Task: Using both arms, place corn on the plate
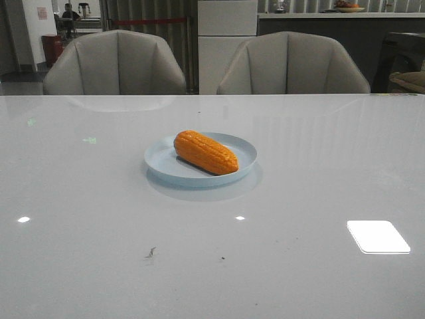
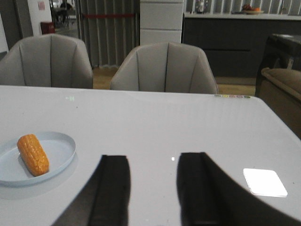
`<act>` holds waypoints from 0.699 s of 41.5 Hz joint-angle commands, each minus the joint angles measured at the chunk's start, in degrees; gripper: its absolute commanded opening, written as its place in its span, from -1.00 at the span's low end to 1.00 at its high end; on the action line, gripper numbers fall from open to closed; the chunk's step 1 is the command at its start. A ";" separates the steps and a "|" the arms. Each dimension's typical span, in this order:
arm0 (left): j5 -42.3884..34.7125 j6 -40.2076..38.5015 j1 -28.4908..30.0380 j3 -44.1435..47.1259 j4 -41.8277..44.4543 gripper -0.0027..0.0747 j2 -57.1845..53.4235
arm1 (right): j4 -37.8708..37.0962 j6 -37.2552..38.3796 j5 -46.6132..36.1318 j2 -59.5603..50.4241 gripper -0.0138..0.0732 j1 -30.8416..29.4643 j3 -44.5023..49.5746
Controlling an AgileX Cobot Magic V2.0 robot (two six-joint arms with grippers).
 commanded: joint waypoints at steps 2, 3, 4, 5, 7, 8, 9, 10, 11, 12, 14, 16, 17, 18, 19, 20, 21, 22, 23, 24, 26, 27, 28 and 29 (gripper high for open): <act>-4.95 -0.28 0.08 2.11 -0.33 -0.68 0.12 | 0.25 -0.57 -10.00 -2.08 -0.39 -0.16 2.80; -4.95 -0.28 0.08 2.11 -0.33 -0.68 0.12 | 0.25 -0.57 -10.85 -2.01 -0.47 -0.16 3.53; -4.95 -0.28 0.08 2.11 -0.33 -0.68 0.12 | 0.25 -0.57 -11.23 -1.93 -0.52 -0.16 4.51; -4.95 -0.28 0.08 2.11 -0.33 -0.68 0.12 | 0.25 -0.57 -11.59 -1.93 -0.58 -0.16 5.24; -4.95 -0.28 0.08 2.11 -0.33 -0.68 0.12 | 0.25 -0.57 -12.35 -1.98 -0.54 -0.16 7.29; -4.95 -0.28 0.08 2.11 -0.33 -0.68 0.12 | 0.25 -0.57 -12.82 -1.98 -0.55 -0.16 8.37; -4.95 -0.28 0.08 2.11 -0.33 -0.68 0.12 | 0.25 -0.57 -13.22 -1.98 -0.55 -0.16 9.17; -4.95 -0.28 0.08 2.11 -0.33 -0.68 0.12 | 0.25 -0.57 -13.65 -1.98 -0.55 -0.16 10.28; -4.95 -0.28 0.08 2.11 -0.33 -0.68 0.12 | 0.25 -0.57 -14.38 -1.98 -0.55 -0.16 11.46; -4.95 -0.28 0.08 2.11 -0.33 -0.68 0.12 | 0.25 -0.57 -15.03 -1.98 -0.55 -0.16 12.38; -4.95 -0.28 0.08 2.11 -0.33 -0.68 0.12 | 0.25 -0.57 -12.36 -1.98 -0.55 -0.16 12.41; -4.95 -0.28 0.08 2.11 -0.33 -0.68 0.12 | 0.25 -0.57 -11.51 -1.98 -0.55 -0.16 12.49; -4.95 -0.28 0.08 2.11 -0.33 -0.68 0.12 | 0.25 -0.57 -10.86 -1.98 -0.55 -0.16 12.49; -4.95 -0.28 0.08 2.11 -0.33 -0.68 0.12 | 0.25 -0.57 -10.54 -1.98 -0.55 -0.16 12.49; -4.95 -0.28 0.08 2.11 -0.33 -0.68 0.12 | 0.25 -0.57 -10.41 -1.98 -0.55 -0.16 12.49; -4.95 -0.28 0.08 2.11 -0.33 -0.68 0.12 | 0.25 -0.57 -10.41 -1.98 -0.55 -0.16 12.49; -4.95 -0.28 0.08 2.11 -0.33 -0.68 0.12 | 0.25 -0.57 -10.41 -1.98 -0.55 -0.16 12.49; -4.95 -0.28 0.08 2.11 -0.33 -0.68 0.12 | 0.25 -0.57 -10.41 -1.98 -0.55 -0.16 12.49; -4.95 -0.28 0.08 2.11 -0.33 -0.68 0.12 | 0.25 -0.57 -10.41 -1.98 -0.55 -0.16 12.49; -4.95 -0.28 0.08 2.11 -0.33 -0.68 0.12 | 0.25 -0.57 -10.41 -1.98 -0.55 -0.16 12.49; -4.95 -0.28 0.08 2.11 -0.33 -0.68 0.12 | 0.25 -0.57 -10.41 -1.98 -0.55 -0.16 12.49; -4.95 -0.28 0.08 2.11 -0.33 -0.68 0.12 | 0.25 -0.57 -10.41 -1.98 -0.55 -0.16 12.49; -4.95 -0.28 0.08 2.11 -0.33 -0.68 0.12 | 0.25 -0.57 -10.41 -1.98 -0.55 -0.16 12.49; -4.95 -0.28 0.08 2.11 -0.33 -0.68 0.12 | 0.25 -0.57 -10.41 -1.98 -0.55 -0.16 12.49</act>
